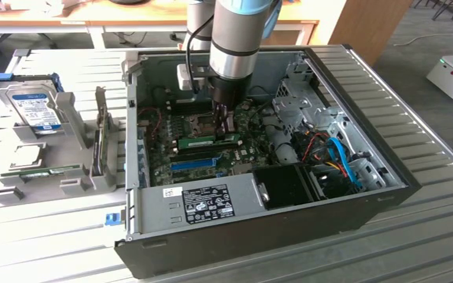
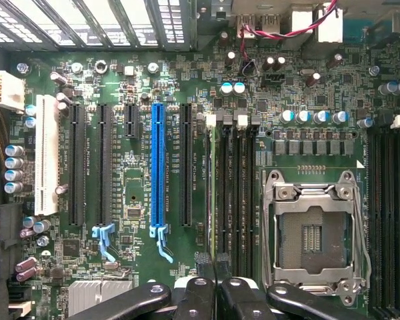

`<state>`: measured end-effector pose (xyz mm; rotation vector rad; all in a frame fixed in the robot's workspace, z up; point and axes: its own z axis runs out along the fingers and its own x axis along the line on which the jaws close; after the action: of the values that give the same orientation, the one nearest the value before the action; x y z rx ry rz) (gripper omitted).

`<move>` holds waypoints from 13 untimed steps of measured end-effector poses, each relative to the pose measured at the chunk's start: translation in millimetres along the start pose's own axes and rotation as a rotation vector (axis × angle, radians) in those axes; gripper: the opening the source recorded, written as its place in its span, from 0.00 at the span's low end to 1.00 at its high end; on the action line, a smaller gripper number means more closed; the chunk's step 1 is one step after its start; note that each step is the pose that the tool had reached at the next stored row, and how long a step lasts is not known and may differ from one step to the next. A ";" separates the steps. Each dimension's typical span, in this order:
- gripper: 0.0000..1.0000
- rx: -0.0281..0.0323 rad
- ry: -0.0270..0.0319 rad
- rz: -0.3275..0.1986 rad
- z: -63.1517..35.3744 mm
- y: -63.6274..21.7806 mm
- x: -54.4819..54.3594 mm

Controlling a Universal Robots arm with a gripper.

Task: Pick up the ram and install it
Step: 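Insert the ram into the slot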

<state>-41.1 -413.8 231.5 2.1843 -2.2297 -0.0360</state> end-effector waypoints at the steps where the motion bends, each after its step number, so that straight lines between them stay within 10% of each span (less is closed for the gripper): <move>1: 0.12 0.0000 0.0000 0.000 0.0 0.0 0.0; 13: 0.12 0.0001 -0.0002 0.000 1.1 0.0 0.0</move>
<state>-41.1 -413.7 230.5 2.1845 -2.2298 -0.0361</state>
